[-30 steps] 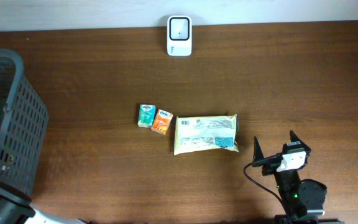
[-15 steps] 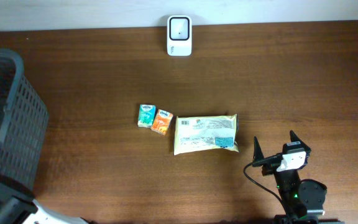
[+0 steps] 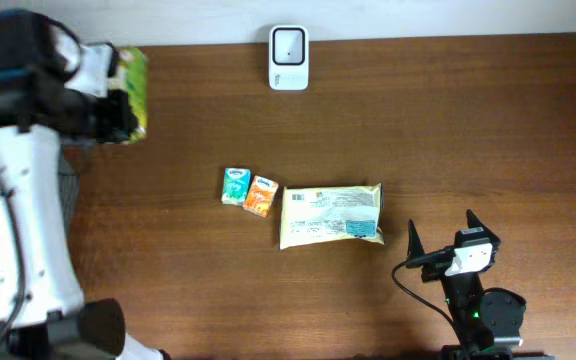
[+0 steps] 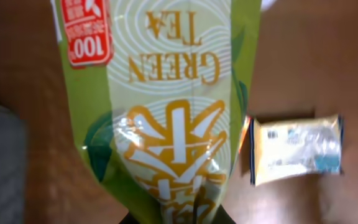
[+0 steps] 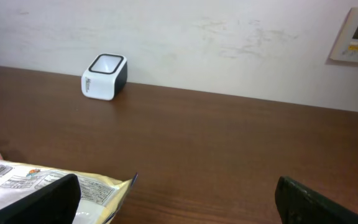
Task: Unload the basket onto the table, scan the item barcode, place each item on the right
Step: 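Place the green tea box beside the tissue packs, retract left arm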
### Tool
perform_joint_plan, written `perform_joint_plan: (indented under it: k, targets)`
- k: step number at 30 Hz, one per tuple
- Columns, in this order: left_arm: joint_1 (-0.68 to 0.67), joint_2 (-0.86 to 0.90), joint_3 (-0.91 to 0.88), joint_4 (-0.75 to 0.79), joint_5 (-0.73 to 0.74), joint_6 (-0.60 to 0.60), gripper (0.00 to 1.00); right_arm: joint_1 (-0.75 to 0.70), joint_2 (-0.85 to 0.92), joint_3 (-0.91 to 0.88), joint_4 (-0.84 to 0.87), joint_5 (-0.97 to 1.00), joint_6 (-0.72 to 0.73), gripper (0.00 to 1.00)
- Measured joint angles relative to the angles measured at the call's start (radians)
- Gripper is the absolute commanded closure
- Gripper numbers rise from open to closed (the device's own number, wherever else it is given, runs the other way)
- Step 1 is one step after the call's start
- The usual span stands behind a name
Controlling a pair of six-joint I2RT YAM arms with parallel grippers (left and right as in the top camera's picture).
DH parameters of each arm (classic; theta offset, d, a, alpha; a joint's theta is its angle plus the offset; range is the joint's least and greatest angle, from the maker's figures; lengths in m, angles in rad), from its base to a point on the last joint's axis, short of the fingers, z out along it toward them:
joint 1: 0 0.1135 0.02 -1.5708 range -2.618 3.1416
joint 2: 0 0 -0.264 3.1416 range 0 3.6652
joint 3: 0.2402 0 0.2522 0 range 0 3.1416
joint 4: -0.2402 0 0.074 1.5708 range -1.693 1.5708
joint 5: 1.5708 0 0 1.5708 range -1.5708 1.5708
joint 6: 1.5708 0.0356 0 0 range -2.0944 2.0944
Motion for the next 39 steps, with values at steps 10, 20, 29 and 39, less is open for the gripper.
perform_joint_plan:
  k: [10, 20, 29, 39]
  targets:
    - [-0.152, 0.033, -0.876, 0.625, -0.028, -0.074, 1.00, 0.000, 0.000, 0.000, 0.000, 0.000, 0.001, 0.01]
    - [-0.277, 0.033, -0.996, 0.874, -0.031, -0.121, 0.55, 0.000, 0.000, 0.000, 0.000, 0.000, 0.000, 0.01]
    - [-0.331, 0.022, -0.971, 0.874, -0.032, -0.127, 0.01, 0.000, 0.000, 0.000, 0.000, 0.000, 0.000, 0.01]
    - [-0.248, -0.498, -0.745, 0.791, -0.409, -0.127, 0.01, 0.000, 0.000, 0.000, 0.000, 0.000, 0.000, 0.01]
